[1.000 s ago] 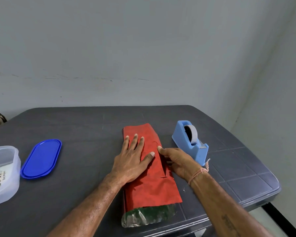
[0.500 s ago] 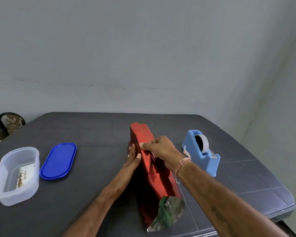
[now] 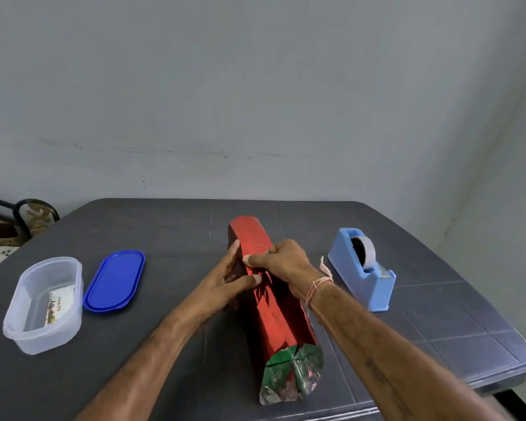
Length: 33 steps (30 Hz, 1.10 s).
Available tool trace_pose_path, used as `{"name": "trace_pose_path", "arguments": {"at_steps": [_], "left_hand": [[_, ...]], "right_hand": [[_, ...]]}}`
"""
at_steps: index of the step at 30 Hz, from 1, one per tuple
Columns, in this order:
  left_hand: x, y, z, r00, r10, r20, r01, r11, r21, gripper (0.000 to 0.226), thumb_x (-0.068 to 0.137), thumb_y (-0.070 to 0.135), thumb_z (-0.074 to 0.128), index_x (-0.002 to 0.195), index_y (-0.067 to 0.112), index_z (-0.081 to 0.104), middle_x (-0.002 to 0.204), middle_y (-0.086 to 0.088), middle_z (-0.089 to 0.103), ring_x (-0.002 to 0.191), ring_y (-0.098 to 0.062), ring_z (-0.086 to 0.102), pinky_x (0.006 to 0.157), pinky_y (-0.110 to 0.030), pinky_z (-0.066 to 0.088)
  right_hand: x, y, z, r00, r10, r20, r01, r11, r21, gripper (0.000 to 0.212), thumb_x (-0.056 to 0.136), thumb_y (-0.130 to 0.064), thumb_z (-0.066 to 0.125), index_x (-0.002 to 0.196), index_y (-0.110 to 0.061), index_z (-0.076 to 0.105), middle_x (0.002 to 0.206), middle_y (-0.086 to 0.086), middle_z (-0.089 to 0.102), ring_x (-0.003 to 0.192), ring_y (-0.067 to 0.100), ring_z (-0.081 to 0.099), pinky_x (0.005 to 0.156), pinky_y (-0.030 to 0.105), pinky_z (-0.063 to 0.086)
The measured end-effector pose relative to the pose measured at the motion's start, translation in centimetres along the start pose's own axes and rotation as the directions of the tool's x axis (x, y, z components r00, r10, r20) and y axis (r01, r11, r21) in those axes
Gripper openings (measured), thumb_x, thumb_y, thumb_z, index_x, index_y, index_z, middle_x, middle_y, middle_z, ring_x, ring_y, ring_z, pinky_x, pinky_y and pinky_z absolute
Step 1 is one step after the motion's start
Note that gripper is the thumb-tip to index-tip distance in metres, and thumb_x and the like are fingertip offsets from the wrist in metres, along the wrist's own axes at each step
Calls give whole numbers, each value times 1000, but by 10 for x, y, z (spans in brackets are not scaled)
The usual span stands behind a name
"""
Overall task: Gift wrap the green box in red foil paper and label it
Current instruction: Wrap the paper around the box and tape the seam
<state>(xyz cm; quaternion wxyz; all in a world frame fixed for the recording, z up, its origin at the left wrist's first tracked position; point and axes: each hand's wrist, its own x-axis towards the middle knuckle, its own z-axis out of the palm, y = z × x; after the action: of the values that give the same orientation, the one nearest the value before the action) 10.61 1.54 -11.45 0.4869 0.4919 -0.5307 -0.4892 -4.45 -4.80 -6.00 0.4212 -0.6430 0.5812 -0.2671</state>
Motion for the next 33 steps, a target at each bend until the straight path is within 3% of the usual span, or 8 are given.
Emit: {"name": "trace_pose_path", "arguments": {"at_steps": [4,9,14,17,23,25,29,33], "left_hand": [[2,5,-5,999,-29,41,24,994,107,91,91,32,73,156,55,13,163,13,25,118,8,49,91,-36,55],[8,13,-15,987,-146,66,130,970,204,101,74,51,85,149,65,19,170,8,12,146,-15,31,89,-50,60],[8,20,-16,974,-216,67,192,946,261,111,66,59,86,150,65,15,170,11,12,150,-20,27,87,-50,61],[6,22,-16,971,-230,63,204,938,280,110,69,59,85,152,63,11,169,9,15,149,-20,30,86,-47,62],[4,26,-12,963,-261,70,233,932,276,101,81,52,80,152,63,10,169,9,17,148,-20,34,84,-46,62],[2,28,-10,962,-266,56,241,930,277,100,82,49,79,153,62,9,168,10,20,146,-20,37,86,-48,62],[0,30,-8,960,-275,51,251,929,271,100,83,47,79,154,60,10,165,13,29,140,-18,45,85,-48,62],[0,32,-8,954,-297,42,276,924,265,99,82,48,80,153,60,13,163,8,31,139,-23,43,88,-51,61]], "right_hand": [[1,2,-1,1000,-16,26,15,999,38,32,68,-40,91,72,-16,70,76,13,76,66,25,72,80,49,63],[7,7,-4,999,-42,25,40,997,71,30,75,-28,89,68,-17,63,77,9,73,69,20,69,79,45,64],[-3,19,-26,984,-170,54,160,975,151,22,86,-16,78,105,-20,67,114,6,67,92,14,65,69,29,54],[-22,32,-43,901,-431,-45,432,901,28,25,91,-14,70,107,-34,69,123,-6,58,107,8,59,85,24,50],[-67,44,-57,713,-642,283,670,742,-7,23,95,-24,71,116,-32,72,114,-12,66,104,13,64,83,23,54],[-85,43,-54,751,-621,226,644,764,-37,17,93,-38,72,105,-27,74,100,-11,72,92,10,67,74,19,49],[-119,47,-38,829,-558,-25,532,803,-269,54,76,-82,60,72,-29,67,79,-12,66,82,4,61,67,30,50],[-144,52,-17,872,-473,-130,404,843,-356,46,75,-72,72,65,-27,67,77,-14,62,80,3,58,62,26,47]]}}
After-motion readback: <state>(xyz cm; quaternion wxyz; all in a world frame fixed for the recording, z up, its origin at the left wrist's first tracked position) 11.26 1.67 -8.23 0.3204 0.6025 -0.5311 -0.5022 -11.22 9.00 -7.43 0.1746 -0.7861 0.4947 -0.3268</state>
